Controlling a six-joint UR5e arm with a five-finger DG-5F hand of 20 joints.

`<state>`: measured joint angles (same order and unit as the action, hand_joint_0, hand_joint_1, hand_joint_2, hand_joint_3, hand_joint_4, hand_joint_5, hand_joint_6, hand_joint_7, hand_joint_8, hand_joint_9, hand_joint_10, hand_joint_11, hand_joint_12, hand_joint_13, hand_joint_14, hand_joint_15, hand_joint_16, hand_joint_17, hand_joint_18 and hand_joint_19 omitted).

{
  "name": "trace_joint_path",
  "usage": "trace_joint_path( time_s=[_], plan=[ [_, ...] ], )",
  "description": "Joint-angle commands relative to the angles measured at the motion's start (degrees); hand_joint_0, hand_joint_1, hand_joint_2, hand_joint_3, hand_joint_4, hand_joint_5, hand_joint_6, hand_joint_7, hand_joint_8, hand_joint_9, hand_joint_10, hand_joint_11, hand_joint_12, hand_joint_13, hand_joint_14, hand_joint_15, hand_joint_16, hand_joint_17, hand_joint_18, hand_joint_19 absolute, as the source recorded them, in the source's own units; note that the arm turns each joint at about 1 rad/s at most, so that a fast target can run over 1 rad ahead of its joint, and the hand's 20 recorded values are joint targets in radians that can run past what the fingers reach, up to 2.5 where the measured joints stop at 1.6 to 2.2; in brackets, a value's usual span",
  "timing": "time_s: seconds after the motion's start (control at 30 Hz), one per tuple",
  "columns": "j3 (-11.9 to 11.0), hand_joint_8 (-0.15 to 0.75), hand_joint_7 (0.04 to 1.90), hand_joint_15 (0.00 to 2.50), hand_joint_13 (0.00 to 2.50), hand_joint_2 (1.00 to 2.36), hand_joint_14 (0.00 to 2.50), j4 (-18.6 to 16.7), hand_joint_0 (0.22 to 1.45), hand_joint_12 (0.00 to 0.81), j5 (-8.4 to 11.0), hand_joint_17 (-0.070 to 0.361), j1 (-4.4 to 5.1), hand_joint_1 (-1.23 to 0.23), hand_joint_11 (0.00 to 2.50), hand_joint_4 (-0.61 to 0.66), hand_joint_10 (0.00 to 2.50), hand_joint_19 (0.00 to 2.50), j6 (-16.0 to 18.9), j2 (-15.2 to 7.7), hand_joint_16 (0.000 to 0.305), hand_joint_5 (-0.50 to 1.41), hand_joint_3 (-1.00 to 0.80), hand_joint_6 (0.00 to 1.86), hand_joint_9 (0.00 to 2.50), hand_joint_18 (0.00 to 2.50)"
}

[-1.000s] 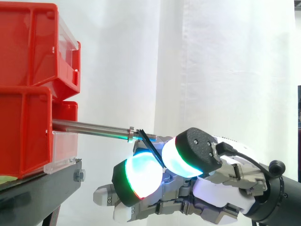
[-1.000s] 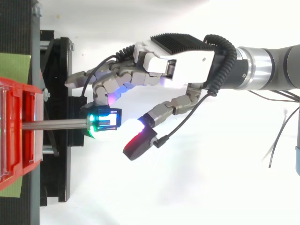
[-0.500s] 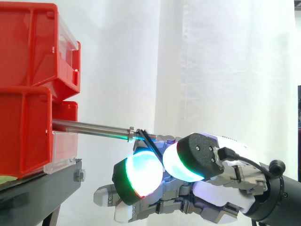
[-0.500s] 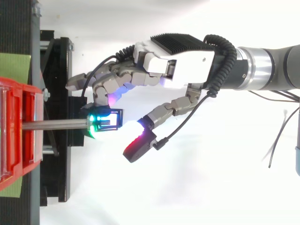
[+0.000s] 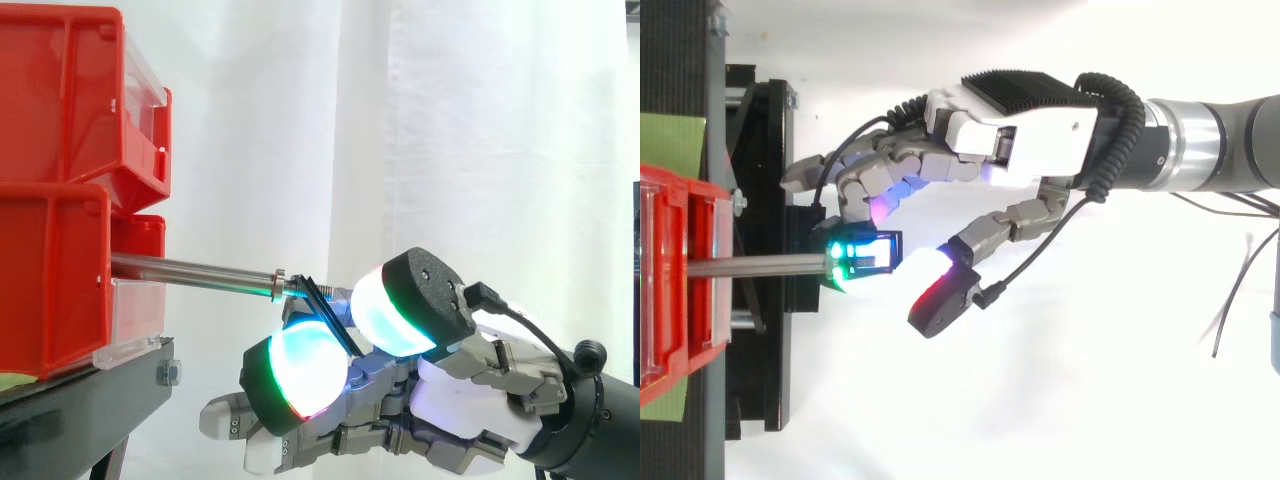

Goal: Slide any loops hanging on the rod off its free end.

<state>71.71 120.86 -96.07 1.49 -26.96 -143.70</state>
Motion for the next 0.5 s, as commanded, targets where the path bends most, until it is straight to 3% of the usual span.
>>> trace_joint_path(
  time_s=[0.0, 0.2, 0.47],
  plan=[
    [0.0, 0.276, 1.27, 0.04, 0.43, 1.01, 0.0, 0.2, 0.64, 0.328, 0.0, 0.101, -0.08, -0.52, 0.19, 0.16, 0.01, 0.3, 0.1, 0.0, 0.045, -0.06, -0.32, 0.57, 0.87, 0.48],
    [0.0, 0.295, 1.25, 0.04, 0.46, 1.01, 0.0, 0.0, 0.65, 0.337, 0.0, 0.107, -0.26, -0.58, 0.21, 0.19, 0.01, 0.29, 0.2, 0.0, 0.047, -0.05, -0.21, 0.59, 0.92, 0.55],
    [0.0, 0.295, 1.27, 0.05, 0.46, 1.01, 0.0, -0.2, 0.65, 0.336, 0.0, 0.106, -0.26, -0.6, 0.21, 0.2, 0.01, 0.29, 0.1, 0.0, 0.047, -0.05, -0.2, 0.59, 0.92, 0.55]
  ],
)
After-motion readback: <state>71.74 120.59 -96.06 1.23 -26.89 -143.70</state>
